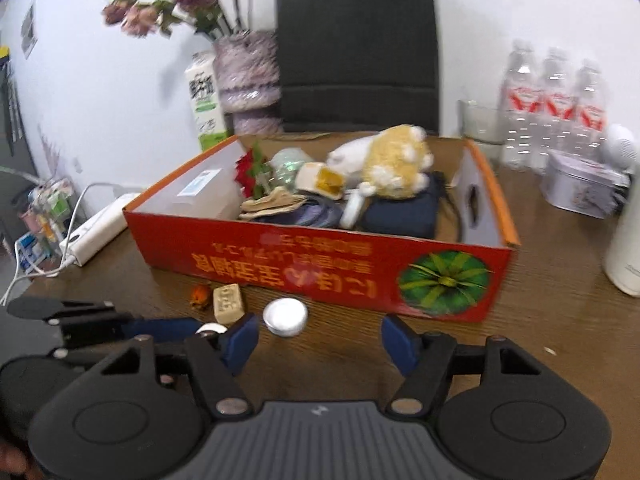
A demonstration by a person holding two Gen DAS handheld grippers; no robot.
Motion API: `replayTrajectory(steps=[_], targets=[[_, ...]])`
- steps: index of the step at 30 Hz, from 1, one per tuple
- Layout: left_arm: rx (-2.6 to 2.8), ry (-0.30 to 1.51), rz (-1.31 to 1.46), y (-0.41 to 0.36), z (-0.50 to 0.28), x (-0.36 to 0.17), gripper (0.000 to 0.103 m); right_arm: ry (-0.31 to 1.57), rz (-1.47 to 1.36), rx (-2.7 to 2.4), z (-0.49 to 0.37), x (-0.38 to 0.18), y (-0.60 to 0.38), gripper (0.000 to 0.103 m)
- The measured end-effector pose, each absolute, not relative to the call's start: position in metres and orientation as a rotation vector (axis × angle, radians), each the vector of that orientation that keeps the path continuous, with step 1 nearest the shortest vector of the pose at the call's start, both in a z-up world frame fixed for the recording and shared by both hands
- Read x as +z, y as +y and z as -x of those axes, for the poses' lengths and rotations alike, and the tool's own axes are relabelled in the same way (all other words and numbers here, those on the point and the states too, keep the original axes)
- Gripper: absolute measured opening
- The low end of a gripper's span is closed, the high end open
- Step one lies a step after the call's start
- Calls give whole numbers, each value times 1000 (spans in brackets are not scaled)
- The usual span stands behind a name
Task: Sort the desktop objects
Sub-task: 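Grasp a white bottle cap with the left tool while the right tool grasps the other cap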
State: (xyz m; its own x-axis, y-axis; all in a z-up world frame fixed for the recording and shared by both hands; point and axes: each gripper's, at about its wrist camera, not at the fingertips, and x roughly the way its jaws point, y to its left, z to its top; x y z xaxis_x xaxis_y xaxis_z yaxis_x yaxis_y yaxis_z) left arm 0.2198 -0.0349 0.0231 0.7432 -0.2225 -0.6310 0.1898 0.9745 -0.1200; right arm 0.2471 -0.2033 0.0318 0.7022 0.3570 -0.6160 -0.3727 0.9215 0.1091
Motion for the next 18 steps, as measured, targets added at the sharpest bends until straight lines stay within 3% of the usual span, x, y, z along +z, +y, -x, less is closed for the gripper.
replayTrajectory(steps=[6, 10, 18], targets=[[-155, 678, 39, -23, -207, 24, 26, 730, 139, 443, -269, 17, -166, 53], [-148, 641, 68, -14, -194, 33, 26, 700, 158, 464, -264, 12, -157, 27], [-142, 615, 74, -12, -155, 41, 26, 675, 139, 330, -204, 17, -169, 27]])
